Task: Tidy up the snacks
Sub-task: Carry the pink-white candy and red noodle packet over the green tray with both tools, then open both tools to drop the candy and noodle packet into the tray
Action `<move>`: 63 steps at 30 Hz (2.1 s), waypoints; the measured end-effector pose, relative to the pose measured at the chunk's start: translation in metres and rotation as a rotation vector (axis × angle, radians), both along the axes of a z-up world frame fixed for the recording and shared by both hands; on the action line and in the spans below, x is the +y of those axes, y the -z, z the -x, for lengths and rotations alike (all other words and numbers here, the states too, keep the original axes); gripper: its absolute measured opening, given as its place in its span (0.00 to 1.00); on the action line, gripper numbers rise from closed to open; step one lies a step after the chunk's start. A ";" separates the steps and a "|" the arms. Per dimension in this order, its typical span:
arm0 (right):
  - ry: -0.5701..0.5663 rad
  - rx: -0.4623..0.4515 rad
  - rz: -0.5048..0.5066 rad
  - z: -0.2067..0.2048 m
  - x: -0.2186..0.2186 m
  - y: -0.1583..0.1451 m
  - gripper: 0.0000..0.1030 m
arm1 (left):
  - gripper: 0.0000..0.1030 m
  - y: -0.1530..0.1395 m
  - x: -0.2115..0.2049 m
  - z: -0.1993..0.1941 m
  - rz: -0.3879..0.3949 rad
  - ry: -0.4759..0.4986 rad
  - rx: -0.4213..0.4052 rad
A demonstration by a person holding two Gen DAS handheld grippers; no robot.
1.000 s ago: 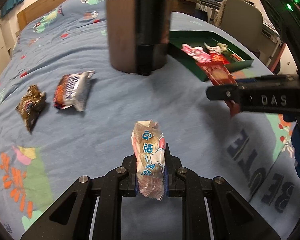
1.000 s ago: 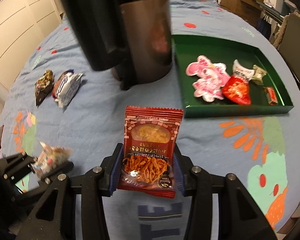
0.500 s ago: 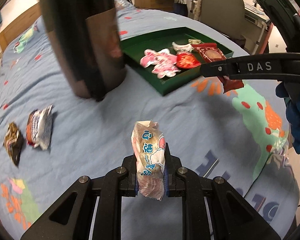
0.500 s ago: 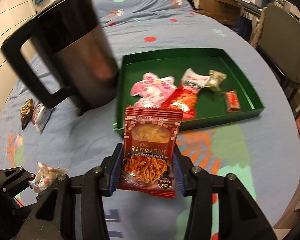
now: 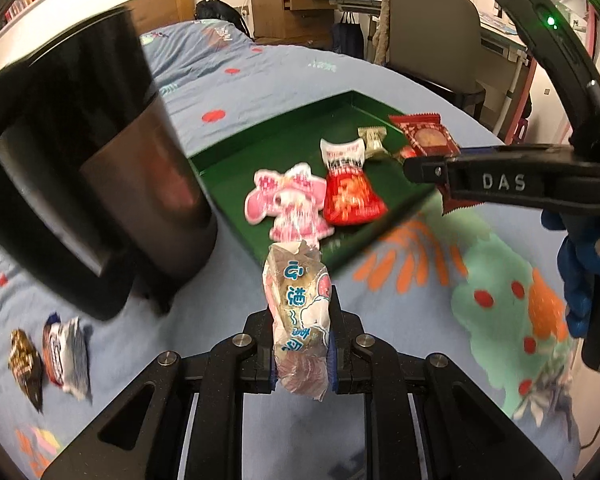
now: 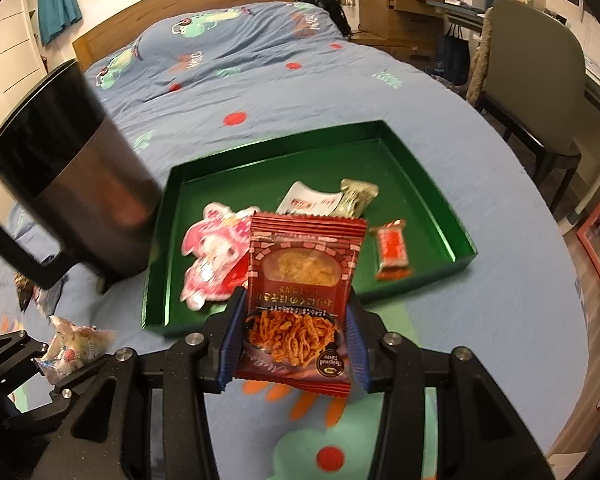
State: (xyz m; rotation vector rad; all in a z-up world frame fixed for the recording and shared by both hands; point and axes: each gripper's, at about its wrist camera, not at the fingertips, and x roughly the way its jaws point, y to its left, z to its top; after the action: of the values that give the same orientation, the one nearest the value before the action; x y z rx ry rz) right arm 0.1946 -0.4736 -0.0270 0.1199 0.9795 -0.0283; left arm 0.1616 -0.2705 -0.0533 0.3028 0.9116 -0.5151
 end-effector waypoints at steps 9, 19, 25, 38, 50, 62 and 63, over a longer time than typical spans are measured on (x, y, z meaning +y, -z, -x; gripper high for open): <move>0.033 0.012 0.049 -0.035 -0.015 0.023 0.40 | 0.14 0.011 -0.034 -0.041 -0.012 -0.024 -0.027; 0.104 0.020 0.012 -0.054 -0.048 0.049 0.41 | 0.14 0.028 -0.064 -0.088 0.004 -0.083 -0.055; 0.091 0.014 0.042 -0.066 -0.047 0.053 0.42 | 0.14 0.041 -0.074 -0.113 -0.025 -0.123 -0.064; 0.061 0.004 0.082 -0.087 -0.034 0.068 0.44 | 0.14 0.066 -0.085 -0.130 -0.063 -0.129 -0.025; 0.057 0.008 0.094 -0.090 -0.031 0.079 0.48 | 0.18 0.067 -0.087 -0.130 -0.076 -0.135 -0.024; 0.070 0.016 0.121 -0.087 -0.032 0.075 0.64 | 0.36 0.066 -0.086 -0.126 -0.082 -0.137 -0.020; 0.073 0.012 0.120 -0.086 -0.033 0.073 0.65 | 0.37 0.066 -0.086 -0.125 -0.083 -0.136 -0.019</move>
State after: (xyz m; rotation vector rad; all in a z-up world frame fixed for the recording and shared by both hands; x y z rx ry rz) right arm 0.2804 -0.5064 -0.0998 0.0457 0.9828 -0.1550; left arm 0.2871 -0.3567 -0.1190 0.3180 0.9295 -0.3497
